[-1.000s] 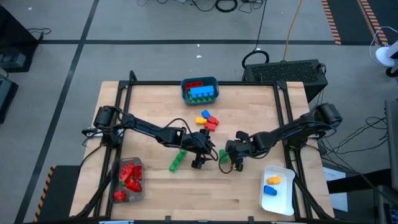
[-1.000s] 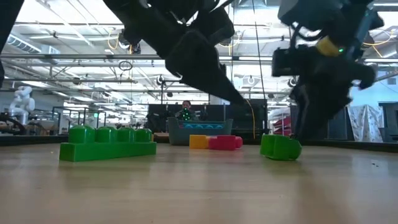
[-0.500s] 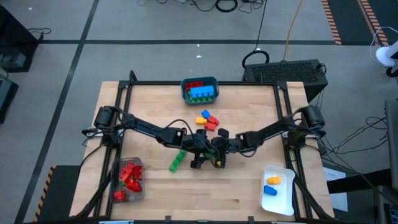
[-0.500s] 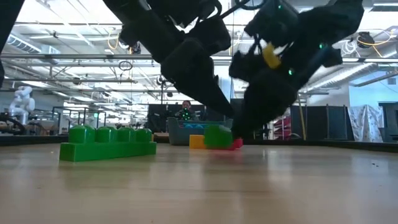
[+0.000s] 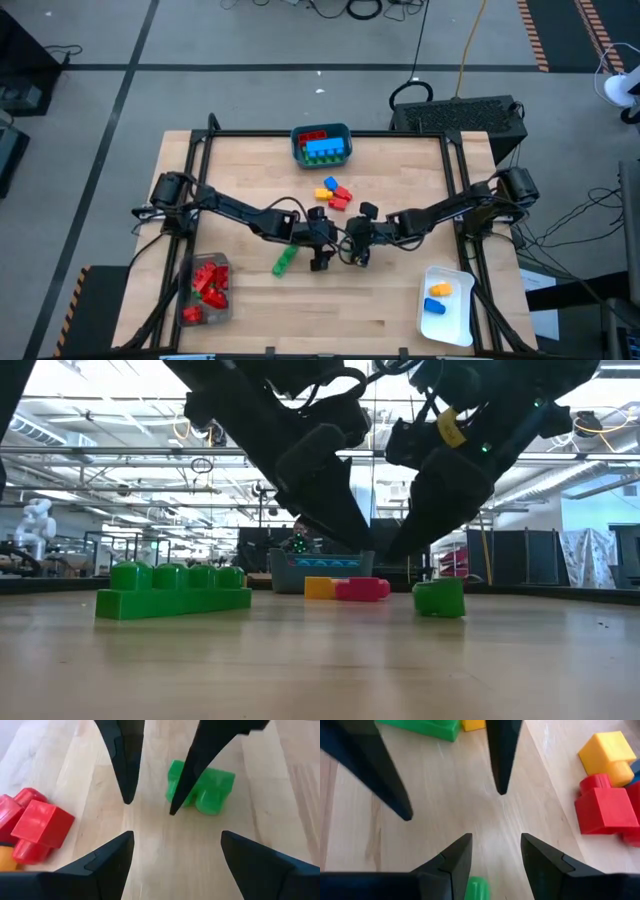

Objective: Sort blocks by size
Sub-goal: Move the green game piece from the edge of the table, then put the green game piece into the grey container

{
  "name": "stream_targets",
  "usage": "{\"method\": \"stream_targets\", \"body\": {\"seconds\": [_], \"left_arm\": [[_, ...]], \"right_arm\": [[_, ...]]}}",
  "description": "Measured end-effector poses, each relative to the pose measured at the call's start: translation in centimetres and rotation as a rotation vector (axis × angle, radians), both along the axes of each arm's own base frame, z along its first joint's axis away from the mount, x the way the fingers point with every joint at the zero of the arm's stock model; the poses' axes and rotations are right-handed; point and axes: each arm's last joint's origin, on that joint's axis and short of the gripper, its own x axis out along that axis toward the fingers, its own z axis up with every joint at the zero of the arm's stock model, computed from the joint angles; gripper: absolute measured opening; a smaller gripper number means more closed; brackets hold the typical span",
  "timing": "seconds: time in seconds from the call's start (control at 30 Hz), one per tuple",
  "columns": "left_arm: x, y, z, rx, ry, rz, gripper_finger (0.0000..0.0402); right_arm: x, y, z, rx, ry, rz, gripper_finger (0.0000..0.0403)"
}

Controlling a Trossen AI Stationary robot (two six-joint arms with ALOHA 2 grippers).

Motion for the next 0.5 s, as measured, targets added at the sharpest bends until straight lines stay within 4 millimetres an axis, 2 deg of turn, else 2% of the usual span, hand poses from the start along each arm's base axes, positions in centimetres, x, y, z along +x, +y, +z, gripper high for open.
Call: {"method": "stream_targets", "body": {"seconds": [0.23, 0.33, 0.5], "left_arm": [[1.0, -1.1, 0.4, -0.034, -0.149, 0.006, 0.0299], [1.9, -1.6, -0.4, -0.046, -0.223, -0.002, 0.0299], [3.1, -1.8, -2.8, -0.115, -0.284, 0.018, 0.0299]], "right_arm": [[-0.5, 0.1, 0.8, -0.010, -0.029, -0.123, 0.0155], [-2.0, 0.4, 2.0, -0.022, 0.000, -0.182, 0.0155], [-5.2, 1.2, 3.2, 0.029, 0.137, -0.223, 0.0155]]}}
